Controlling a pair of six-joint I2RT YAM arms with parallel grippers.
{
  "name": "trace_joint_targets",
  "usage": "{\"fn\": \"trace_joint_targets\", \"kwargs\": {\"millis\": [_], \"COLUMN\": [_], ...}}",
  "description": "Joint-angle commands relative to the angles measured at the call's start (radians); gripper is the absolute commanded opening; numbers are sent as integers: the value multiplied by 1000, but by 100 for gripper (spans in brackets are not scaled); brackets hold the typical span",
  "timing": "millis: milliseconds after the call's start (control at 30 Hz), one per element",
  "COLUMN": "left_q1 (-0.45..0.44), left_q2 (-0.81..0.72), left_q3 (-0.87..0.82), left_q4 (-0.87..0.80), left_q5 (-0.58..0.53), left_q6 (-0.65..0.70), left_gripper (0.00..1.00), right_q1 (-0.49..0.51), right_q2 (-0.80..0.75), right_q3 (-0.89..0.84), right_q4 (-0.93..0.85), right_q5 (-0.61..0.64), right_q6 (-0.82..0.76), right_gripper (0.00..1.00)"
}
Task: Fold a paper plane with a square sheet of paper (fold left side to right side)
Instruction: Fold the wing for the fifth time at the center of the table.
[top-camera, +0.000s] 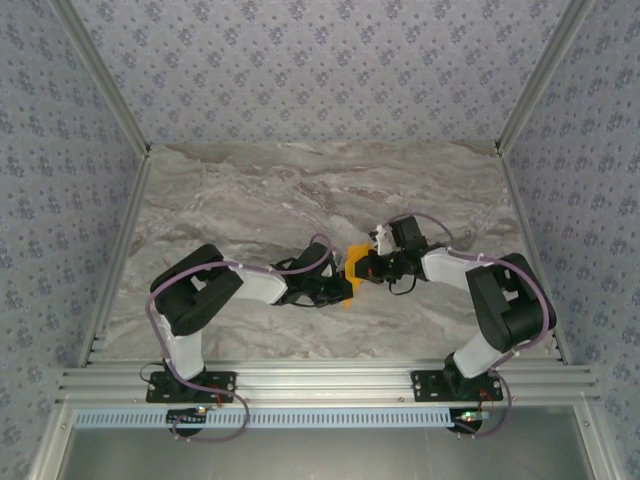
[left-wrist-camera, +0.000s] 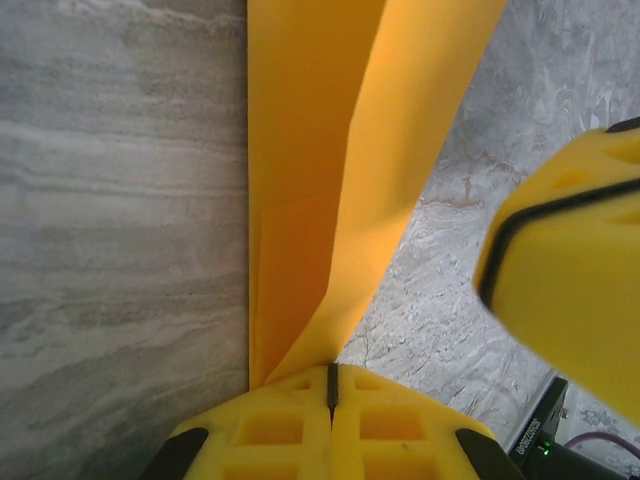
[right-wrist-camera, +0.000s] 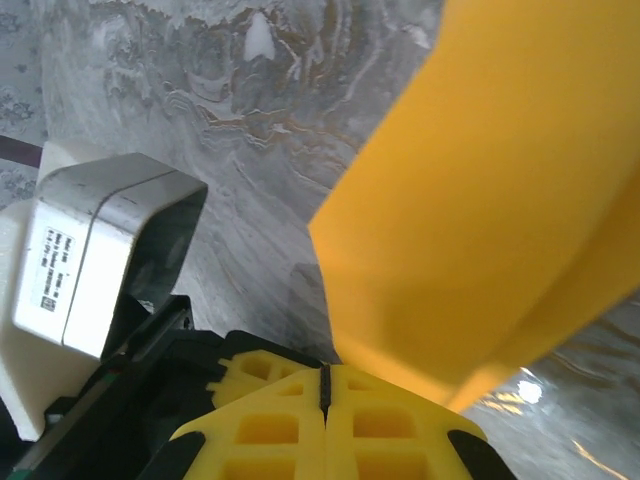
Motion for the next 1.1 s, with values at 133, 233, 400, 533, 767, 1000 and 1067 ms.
{"fn": "trace_joint_targets", "kwargs": {"millis": [133,233,400,533,767,1000,1067], "left_q1": [-13,-12,-6,2,5,6,6], "left_q2": [64,65,71,75,92,109,112], "left_q3": [-21,-23,-42,-54,-71,-71,-73], "left_q4": [-187,-184,-155,-150,-138,-132,-125], "left_q5": [-63,-62,-45,-39,-29,-22,-20], "left_q6": [-6,-15,-37,-51,-68,-72,-75], "left_gripper": [1,0,0,0,0,0,0], "right_q1": [33,37,37,28,-3,-50,-62], "right_q2": [89,109,124,142,152,166,171], "right_q3": [46,56,53,50,61,69,73], "right_q4": [19,-4,-44,-42,-36,-23,-18], "right_q5": [28,55,108,116,120,102,97], "right_q6": [5,-18,-71,-94,-125,-139,-141], "right_gripper": [0,0,0,0,0,0,0]}}
